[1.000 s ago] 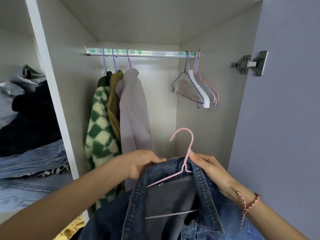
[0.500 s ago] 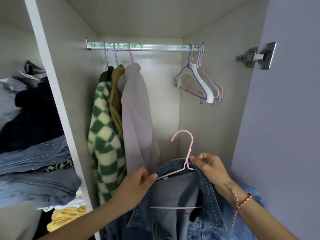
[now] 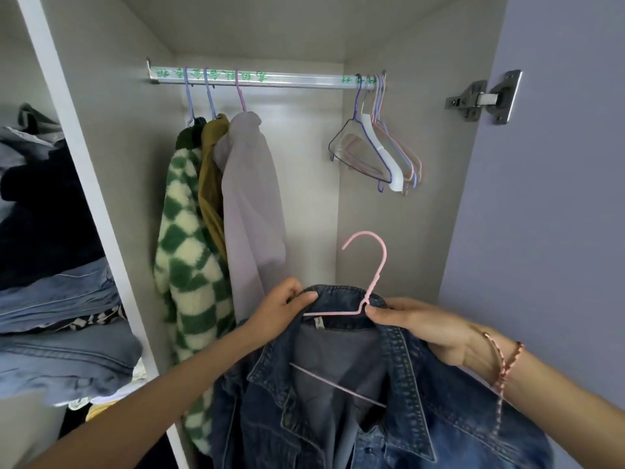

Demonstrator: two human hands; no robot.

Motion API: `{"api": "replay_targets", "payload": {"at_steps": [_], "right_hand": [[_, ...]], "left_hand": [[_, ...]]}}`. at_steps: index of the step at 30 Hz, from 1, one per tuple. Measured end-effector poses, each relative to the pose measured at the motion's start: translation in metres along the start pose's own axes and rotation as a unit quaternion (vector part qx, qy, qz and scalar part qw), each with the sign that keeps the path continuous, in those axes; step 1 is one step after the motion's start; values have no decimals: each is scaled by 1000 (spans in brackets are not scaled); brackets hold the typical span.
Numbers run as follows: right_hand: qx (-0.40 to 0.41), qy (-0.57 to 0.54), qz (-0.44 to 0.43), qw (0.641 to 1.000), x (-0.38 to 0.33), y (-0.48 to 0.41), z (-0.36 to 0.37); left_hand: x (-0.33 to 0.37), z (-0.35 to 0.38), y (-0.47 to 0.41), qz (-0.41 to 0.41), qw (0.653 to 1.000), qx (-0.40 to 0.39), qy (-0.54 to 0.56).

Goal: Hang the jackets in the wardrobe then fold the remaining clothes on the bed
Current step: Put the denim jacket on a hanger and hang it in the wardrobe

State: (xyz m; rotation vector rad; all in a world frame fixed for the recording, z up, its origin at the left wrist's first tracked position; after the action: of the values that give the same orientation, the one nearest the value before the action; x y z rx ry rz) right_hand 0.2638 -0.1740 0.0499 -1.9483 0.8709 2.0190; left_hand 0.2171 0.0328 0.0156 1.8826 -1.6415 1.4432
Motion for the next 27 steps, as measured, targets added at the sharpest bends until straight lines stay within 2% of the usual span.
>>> {"api": "replay_targets", "payload": {"at_steps": [4, 7, 11, 13, 15, 17, 18, 23, 27], "right_hand": [[67, 5, -42, 997, -8, 15, -6], [94, -5, -64, 993, -24, 43, -10], [133, -50, -120, 982, -53, 84, -17], [160, -74, -146, 974, -64, 90, -24], [185, -92, -158, 965, -73, 85, -29], [211, -114, -175, 955, -82, 71, -30], [223, -120, -188, 949, -85, 63, -29], [255, -100, -258, 926, -111, 21, -17], [244, -70, -296, 921, -137, -23, 2]], "left_hand": [[17, 12, -28, -20, 999, -37, 22], [44, 21, -42, -39, 993, -82, 78], [89, 29, -66, -82, 960, -176, 203], [110, 30, -82, -89, 946, -193, 246], [124, 30, -100, -74, 966, -134, 211], [132, 28, -118, -16, 995, -38, 94], [132, 27, -122, 6, 999, 7, 45], [104, -1, -126, -6, 990, 90, -106], [73, -61, -117, 33, 979, 161, -123]]}}
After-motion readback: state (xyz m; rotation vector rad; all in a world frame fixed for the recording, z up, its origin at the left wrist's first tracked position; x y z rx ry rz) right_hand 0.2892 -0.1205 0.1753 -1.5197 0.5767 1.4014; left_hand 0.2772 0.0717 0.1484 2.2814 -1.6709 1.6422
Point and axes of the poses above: each hand's wrist, its own y-axis away from the middle knuckle, its own z-axis out of the palm, x = y × z, the point moved 4 cm from there along -y, towards the middle knuckle, and after that the axes turned 2 degrees about x, right-handed, at the moved point
